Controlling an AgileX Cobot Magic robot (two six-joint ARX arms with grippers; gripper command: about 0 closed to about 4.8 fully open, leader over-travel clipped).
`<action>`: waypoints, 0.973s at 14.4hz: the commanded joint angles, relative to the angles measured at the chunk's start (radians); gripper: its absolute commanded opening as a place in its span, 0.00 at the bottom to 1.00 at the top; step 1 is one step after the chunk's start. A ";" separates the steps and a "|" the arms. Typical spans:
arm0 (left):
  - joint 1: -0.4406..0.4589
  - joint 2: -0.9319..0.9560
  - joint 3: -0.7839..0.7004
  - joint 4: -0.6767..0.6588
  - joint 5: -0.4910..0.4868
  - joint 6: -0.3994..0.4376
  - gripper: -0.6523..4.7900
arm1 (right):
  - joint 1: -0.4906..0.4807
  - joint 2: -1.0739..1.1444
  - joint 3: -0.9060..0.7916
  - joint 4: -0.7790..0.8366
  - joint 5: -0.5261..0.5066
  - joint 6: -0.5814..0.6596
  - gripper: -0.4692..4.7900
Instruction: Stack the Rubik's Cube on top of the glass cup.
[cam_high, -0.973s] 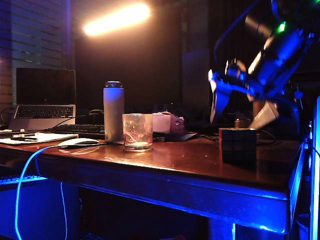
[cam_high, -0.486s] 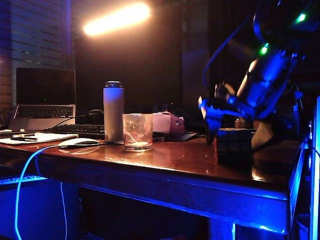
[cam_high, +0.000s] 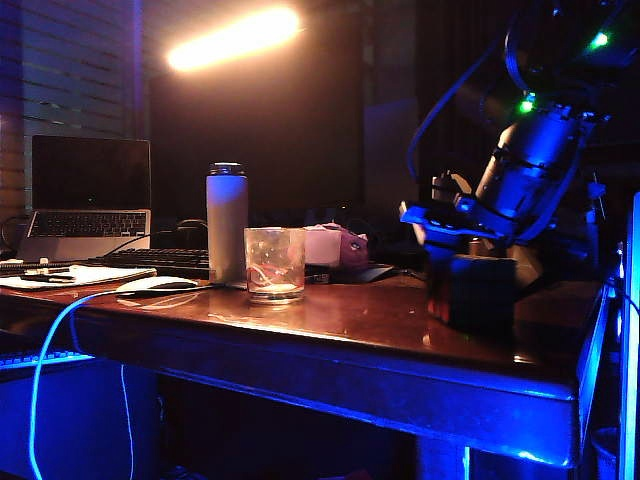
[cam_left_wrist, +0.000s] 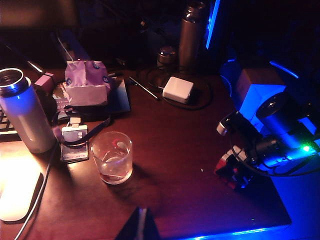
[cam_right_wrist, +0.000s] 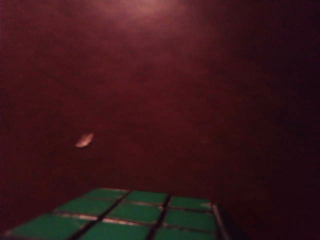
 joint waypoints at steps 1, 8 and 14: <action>-0.001 -0.002 0.005 0.005 0.006 -0.003 0.11 | 0.002 0.000 -0.001 -0.011 -0.067 0.004 0.75; -0.001 -0.002 0.005 0.005 0.006 -0.004 0.11 | 0.003 0.001 0.312 0.019 -0.120 -0.097 0.75; -0.001 -0.002 0.005 0.005 0.007 -0.003 0.11 | 0.014 0.044 0.386 -0.074 -0.105 -0.147 1.00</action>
